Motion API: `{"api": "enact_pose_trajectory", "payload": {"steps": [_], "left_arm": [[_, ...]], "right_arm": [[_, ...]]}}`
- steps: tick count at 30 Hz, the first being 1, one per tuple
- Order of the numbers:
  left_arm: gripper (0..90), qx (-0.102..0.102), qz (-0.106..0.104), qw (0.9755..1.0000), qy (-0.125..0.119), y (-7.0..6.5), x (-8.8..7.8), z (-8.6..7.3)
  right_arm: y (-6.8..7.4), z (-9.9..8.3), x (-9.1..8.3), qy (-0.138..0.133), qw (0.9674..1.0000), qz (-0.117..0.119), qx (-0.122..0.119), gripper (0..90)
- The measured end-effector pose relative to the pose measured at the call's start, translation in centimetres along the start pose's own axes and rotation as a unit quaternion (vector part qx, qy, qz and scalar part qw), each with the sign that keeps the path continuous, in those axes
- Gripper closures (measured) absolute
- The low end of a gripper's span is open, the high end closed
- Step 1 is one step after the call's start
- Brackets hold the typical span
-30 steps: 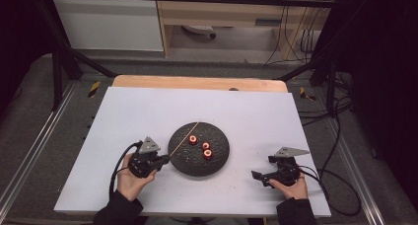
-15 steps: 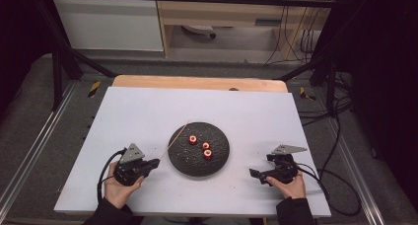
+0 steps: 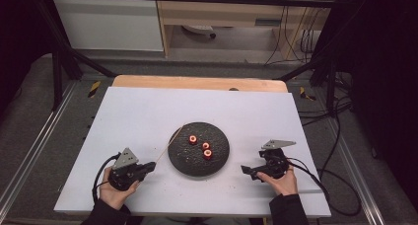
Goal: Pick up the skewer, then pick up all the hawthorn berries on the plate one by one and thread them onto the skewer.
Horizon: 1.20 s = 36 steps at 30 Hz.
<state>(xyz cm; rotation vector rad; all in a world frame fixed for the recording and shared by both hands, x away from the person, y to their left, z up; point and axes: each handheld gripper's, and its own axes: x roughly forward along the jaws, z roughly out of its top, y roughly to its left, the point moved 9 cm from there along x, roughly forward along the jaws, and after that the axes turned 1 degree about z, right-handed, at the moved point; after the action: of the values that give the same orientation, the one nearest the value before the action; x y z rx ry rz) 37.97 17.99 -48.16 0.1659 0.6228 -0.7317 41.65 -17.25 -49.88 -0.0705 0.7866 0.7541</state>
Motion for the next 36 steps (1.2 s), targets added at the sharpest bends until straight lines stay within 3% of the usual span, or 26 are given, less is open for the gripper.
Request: {"api": "enact_pose_trajectory", "payload": {"steps": [18, 27, 36], "left_arm": [[88.0, 0.001, -0.002, 1.0000, -0.001, 0.1, -0.2, -0.6], [88.0, 0.005, 0.000, 1.0000, -0.004, 0.1, -0.3, -0.6], [88.0, 0.004, 0.002, 1.0000, -0.004, 0.2, -0.4, -0.7]], "right_arm": [[2.5, 3.4, 1.5, 0.018, 0.9997, -0.009, -0.012, 0.7], [4.8, 6.2, 2.9, 0.056, 0.9976, -0.019, -0.036, 2.6], [6.3, 7.7, 5.1, 0.100, 0.9942, -0.015, -0.036, 11.2]]}}
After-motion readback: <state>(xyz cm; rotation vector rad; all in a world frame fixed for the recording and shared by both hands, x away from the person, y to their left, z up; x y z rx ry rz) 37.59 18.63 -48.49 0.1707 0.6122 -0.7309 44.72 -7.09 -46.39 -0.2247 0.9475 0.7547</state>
